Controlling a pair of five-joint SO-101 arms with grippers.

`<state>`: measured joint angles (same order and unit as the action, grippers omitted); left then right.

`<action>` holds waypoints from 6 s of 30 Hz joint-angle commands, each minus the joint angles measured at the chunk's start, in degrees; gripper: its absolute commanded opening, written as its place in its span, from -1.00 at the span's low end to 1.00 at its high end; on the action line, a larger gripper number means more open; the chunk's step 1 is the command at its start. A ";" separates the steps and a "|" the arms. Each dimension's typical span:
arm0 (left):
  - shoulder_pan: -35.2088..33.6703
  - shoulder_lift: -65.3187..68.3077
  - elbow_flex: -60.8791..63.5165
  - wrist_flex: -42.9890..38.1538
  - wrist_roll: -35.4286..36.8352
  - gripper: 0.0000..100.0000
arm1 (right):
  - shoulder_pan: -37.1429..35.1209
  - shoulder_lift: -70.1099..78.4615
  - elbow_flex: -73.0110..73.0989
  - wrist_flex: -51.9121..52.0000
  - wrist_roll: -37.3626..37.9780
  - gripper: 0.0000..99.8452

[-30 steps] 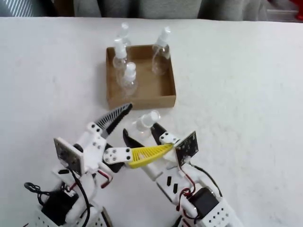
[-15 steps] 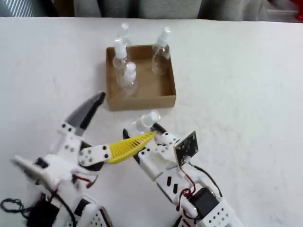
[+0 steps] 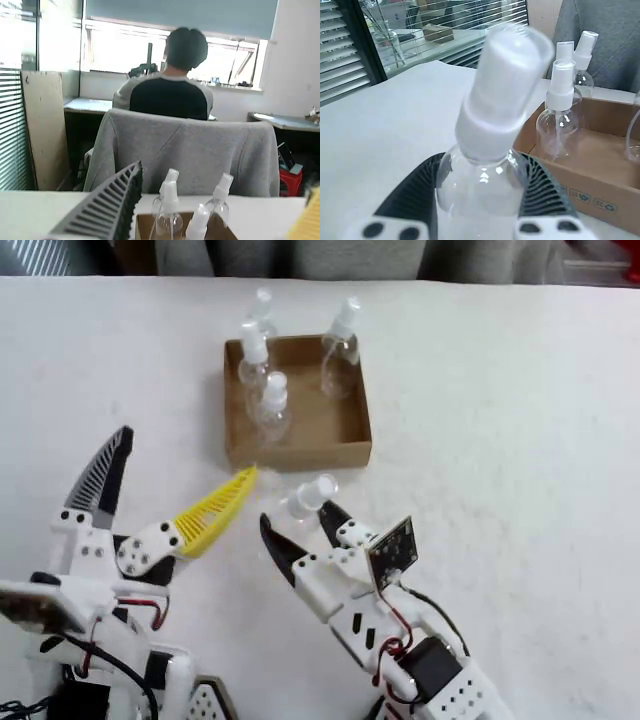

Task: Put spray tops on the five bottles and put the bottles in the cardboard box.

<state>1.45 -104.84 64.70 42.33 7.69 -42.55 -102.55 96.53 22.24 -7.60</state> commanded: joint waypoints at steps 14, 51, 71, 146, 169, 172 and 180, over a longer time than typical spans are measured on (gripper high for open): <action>-7.08 0.04 -2.37 11.25 6.07 -0.86 | 7.08 -0.57 -0.09 -0.75 0.18 -0.96; -16.84 0.48 32.35 8.44 5.54 -0.84 | 16.66 37.14 -35.87 -19.21 6.59 -0.97; -12.26 0.57 32.35 12.13 -6.77 -0.85 | 23.78 69.58 -40.00 -42.51 6.68 -0.97; -12.00 0.57 32.35 12.04 -6.95 -0.85 | 25.54 122.59 -63.91 -55.34 13.19 -0.96; -12.00 0.57 32.35 12.04 -6.95 -0.85 | 25.45 122.77 -64.70 -55.08 12.75 -0.45; -12.00 0.57 32.35 12.04 -6.95 -0.85 | 25.45 122.77 -64.70 -55.25 12.75 -0.39; -12.00 0.57 32.35 12.04 -6.95 -0.85 | 25.45 122.77 -64.79 -55.25 12.04 -0.39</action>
<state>-11.21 -103.96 97.14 54.20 1.36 -16.79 20.97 33.93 -32.35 5.05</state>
